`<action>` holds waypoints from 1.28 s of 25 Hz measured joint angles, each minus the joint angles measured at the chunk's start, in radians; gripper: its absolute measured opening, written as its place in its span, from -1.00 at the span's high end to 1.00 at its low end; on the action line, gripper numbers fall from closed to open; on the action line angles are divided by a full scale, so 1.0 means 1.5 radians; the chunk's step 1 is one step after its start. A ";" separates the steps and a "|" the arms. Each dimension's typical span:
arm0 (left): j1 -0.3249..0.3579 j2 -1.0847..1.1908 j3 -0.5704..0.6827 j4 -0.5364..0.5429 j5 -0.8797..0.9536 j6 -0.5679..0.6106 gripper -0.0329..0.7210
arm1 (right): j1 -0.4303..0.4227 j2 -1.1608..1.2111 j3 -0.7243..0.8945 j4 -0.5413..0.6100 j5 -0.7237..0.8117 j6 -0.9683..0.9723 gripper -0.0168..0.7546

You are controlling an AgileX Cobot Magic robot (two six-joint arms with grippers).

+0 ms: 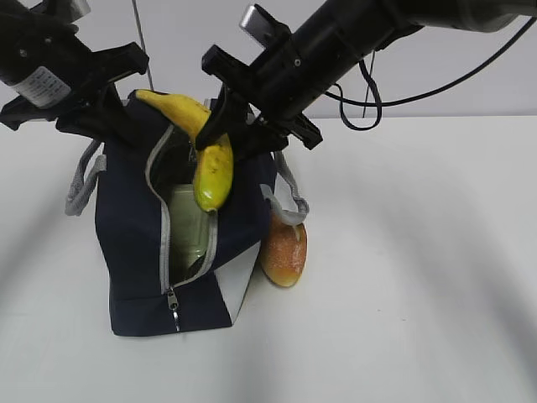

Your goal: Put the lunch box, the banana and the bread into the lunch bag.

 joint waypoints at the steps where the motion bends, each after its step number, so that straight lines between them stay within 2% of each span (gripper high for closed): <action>1: 0.000 0.000 0.000 0.001 0.000 0.000 0.92 | 0.000 0.002 0.000 -0.030 0.001 0.010 0.21; 5: 0.000 0.000 0.000 -0.002 -0.002 0.000 0.92 | 0.000 0.002 0.000 -0.151 0.024 0.035 0.20; 9: 0.000 0.000 0.000 -0.001 -0.004 0.000 0.92 | 0.000 0.002 0.000 -0.175 0.030 0.039 0.20; 11: 0.000 0.000 0.000 -0.001 -0.004 0.000 0.92 | 0.000 0.003 0.000 -0.154 0.022 0.040 0.20; 17: 0.000 0.000 0.000 0.001 -0.004 0.000 0.92 | 0.003 0.031 0.000 -0.006 -0.037 0.036 0.20; 21: 0.000 0.000 0.000 0.004 -0.006 0.000 0.92 | 0.012 0.057 0.000 0.041 -0.057 0.024 0.20; 24: 0.000 0.000 0.000 0.004 -0.006 0.000 0.92 | 0.018 0.065 0.000 0.047 -0.063 0.008 0.14; 27: 0.000 0.000 0.000 0.004 -0.006 0.000 0.92 | 0.021 0.069 -0.003 0.071 -0.062 -0.035 -0.40; 29: 0.000 0.000 0.000 0.004 -0.005 0.000 0.92 | 0.021 0.069 -0.017 0.074 -0.044 -0.046 -0.63; 32: 0.000 0.000 0.000 0.003 -0.004 0.000 0.92 | 0.021 0.069 -0.045 0.058 0.009 -0.067 -0.69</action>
